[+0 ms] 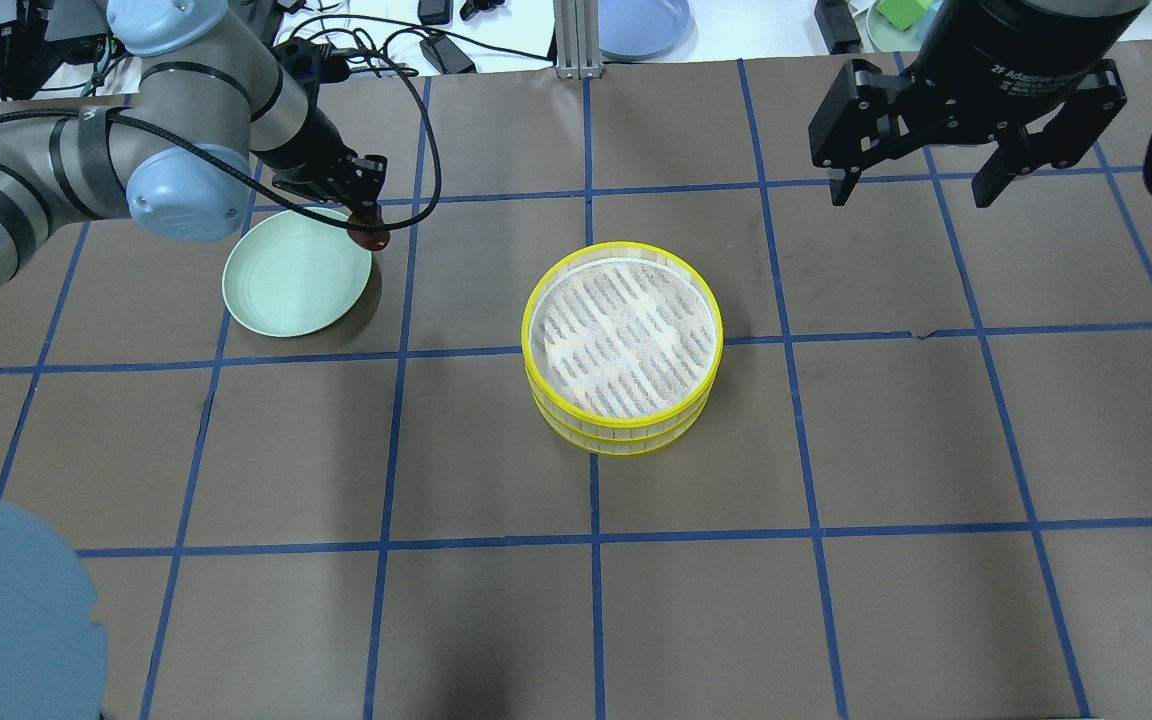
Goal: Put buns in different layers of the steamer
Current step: 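Carry the brown bun with the left gripper and drop it onto the top layer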
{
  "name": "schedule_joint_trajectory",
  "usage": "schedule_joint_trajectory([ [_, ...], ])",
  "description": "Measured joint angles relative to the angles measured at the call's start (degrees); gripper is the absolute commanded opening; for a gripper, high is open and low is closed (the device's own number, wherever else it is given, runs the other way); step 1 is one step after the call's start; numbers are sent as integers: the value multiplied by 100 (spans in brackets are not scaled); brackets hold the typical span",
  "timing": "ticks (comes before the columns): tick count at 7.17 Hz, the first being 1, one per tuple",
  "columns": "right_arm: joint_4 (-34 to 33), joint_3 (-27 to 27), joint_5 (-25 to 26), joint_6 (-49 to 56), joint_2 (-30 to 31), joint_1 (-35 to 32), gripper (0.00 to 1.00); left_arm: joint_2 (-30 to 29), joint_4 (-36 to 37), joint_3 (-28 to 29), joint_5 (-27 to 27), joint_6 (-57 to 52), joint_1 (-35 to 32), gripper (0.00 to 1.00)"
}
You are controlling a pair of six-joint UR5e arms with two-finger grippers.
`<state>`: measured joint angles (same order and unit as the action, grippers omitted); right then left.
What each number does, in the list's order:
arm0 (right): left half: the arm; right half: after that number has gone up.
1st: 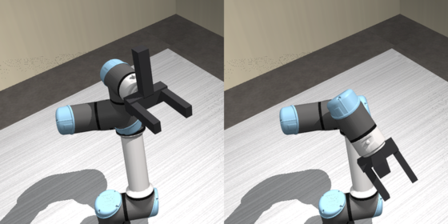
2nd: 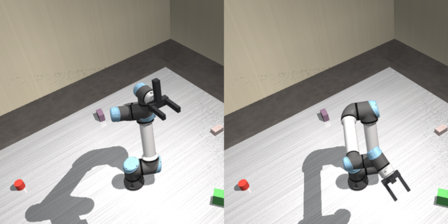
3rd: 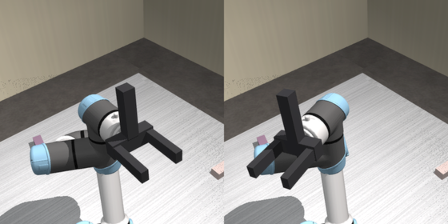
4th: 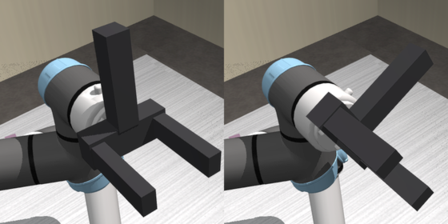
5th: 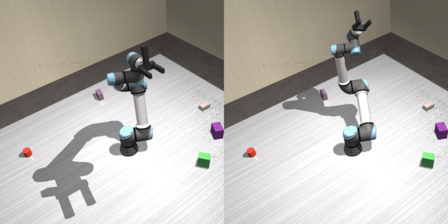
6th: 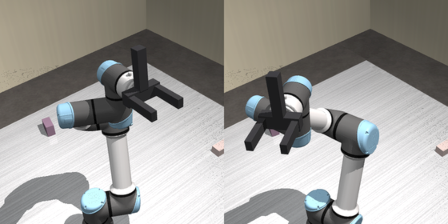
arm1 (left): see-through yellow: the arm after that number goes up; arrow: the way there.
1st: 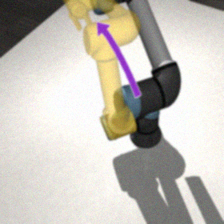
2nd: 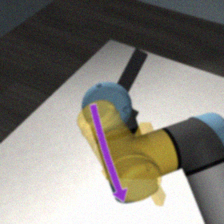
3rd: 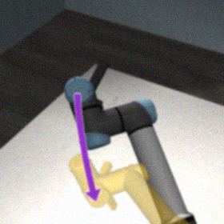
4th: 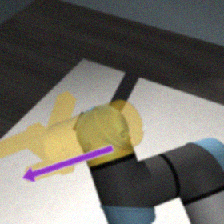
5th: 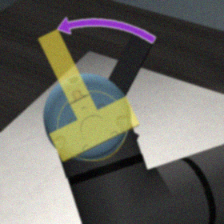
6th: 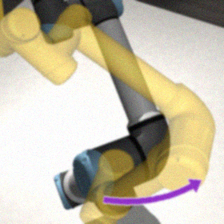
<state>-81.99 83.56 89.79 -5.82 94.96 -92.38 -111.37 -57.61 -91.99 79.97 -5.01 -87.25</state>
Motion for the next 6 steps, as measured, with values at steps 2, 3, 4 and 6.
schedule_joint_trajectory([
  [2,-237,77,-6,44,-56,1,100,213,-95,-14,-334,1047,-466,0],
  [3,-303,106,15,59,-62,1,100,280,-109,-20,-482,1539,-770,0],
  [4,-331,126,24,65,-64,1,100,306,-102,-35,-552,1949,-1082,0],
  [6,-330,140,41,73,-60,-5,100,251,-77,-84,-591,2569,-1536,54],
])
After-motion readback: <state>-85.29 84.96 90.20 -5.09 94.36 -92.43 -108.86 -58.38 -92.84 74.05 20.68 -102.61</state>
